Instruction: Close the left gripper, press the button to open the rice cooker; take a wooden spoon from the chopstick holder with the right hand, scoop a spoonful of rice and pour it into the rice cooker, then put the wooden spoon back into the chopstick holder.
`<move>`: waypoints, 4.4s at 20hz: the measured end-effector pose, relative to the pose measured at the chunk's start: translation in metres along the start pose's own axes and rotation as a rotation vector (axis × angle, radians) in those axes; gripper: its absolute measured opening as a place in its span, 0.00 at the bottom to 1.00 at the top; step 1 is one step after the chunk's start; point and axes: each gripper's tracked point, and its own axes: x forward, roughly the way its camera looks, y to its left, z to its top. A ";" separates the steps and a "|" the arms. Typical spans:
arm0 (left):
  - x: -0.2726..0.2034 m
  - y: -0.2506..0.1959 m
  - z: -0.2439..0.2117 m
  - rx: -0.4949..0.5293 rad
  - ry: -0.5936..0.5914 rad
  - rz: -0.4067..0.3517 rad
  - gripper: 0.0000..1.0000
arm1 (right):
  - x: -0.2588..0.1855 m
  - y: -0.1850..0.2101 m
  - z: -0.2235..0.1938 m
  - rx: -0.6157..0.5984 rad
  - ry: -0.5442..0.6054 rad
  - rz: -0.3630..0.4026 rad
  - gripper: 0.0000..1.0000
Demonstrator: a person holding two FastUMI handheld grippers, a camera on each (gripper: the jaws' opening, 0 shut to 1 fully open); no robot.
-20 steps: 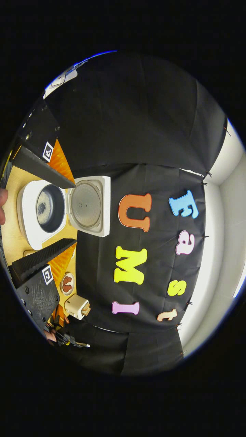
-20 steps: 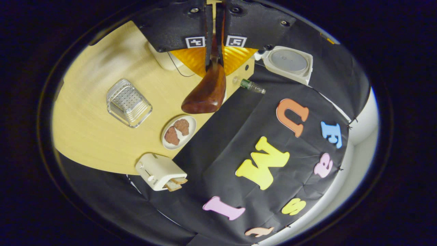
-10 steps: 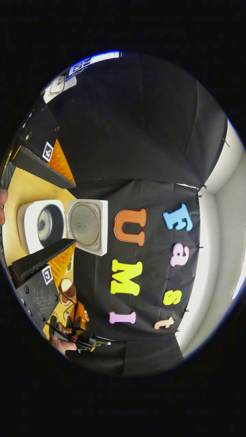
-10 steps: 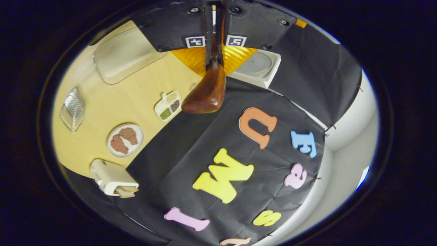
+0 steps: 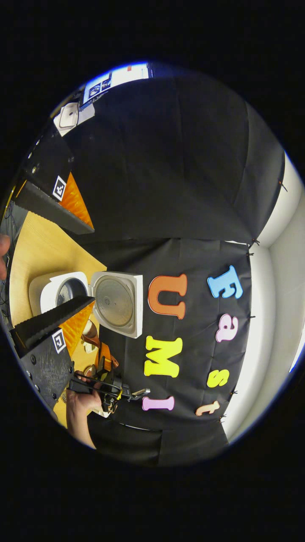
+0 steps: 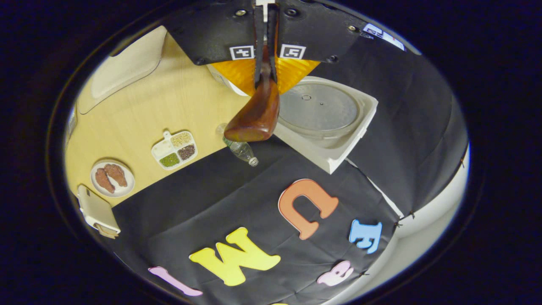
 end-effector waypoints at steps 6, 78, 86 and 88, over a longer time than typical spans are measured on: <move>-0.003 0.014 -0.004 -0.042 -0.002 0.005 0.94 | 0.019 0.014 -0.010 -0.260 0.027 -0.058 0.09; 0.032 -0.269 0.021 0.015 0.082 -0.130 0.94 | -0.251 -0.413 0.104 -0.147 -0.180 -0.483 0.09; 0.037 -0.267 0.015 0.017 0.099 -0.115 0.94 | -0.231 -0.431 0.077 -0.149 -0.153 -0.484 0.09; 0.038 -0.264 0.017 0.013 0.097 -0.111 0.94 | -0.227 -0.435 0.072 -0.145 -0.153 -0.490 0.10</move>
